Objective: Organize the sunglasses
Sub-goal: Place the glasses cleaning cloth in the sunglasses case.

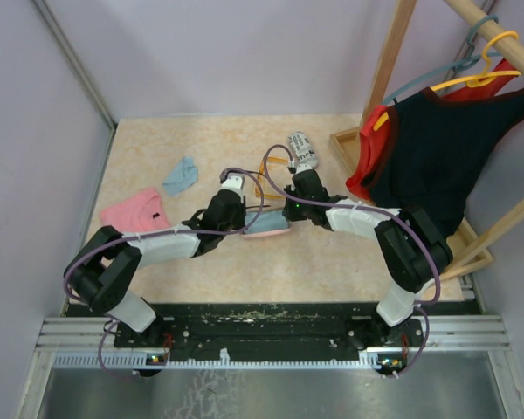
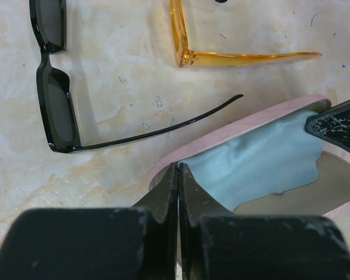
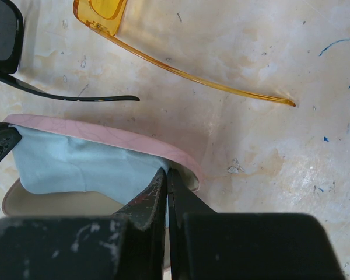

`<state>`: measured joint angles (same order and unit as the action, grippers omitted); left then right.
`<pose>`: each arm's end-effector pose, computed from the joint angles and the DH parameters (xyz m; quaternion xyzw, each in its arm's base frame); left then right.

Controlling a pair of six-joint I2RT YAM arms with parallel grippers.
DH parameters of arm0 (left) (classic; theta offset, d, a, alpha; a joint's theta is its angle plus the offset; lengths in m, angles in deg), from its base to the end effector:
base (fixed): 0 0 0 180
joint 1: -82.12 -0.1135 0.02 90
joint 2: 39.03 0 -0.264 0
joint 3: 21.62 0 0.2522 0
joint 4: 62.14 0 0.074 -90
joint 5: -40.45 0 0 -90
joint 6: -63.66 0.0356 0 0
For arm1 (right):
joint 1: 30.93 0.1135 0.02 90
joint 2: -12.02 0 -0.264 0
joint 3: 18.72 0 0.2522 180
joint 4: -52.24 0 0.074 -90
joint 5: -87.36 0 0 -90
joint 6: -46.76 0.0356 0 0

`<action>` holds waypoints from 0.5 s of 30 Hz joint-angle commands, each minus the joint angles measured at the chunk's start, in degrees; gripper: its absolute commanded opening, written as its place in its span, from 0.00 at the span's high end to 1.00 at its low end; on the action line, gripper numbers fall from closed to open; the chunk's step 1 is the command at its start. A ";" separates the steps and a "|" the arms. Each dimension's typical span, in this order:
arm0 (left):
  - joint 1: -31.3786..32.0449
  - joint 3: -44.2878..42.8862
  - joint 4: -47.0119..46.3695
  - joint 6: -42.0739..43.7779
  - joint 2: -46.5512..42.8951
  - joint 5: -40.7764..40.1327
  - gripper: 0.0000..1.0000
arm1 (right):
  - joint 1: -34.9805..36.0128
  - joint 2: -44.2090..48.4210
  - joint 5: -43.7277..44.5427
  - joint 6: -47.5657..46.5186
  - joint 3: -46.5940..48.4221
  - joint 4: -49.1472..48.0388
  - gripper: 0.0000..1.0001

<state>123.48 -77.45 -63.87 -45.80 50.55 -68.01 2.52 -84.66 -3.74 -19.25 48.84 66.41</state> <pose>0.2470 -0.2024 0.1802 0.0877 0.8624 -0.1212 0.4836 0.2923 0.1939 0.1778 -0.0795 0.9146 0.1982 0.3434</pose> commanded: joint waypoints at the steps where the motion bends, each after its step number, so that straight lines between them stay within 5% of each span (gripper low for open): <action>1: -0.41 0.82 -2.04 0.37 0.05 -0.28 0.99 | -0.75 3.03 0.77 -0.46 1.36 -2.26 1.00; 15: -0.48 1.28 -2.69 0.20 0.07 -0.82 0.99 | -0.75 3.36 1.03 -0.26 0.93 -2.75 1.00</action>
<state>123.48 -76.57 -64.44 -45.80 50.55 -68.03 2.41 -82.85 -3.74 -19.23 48.79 66.23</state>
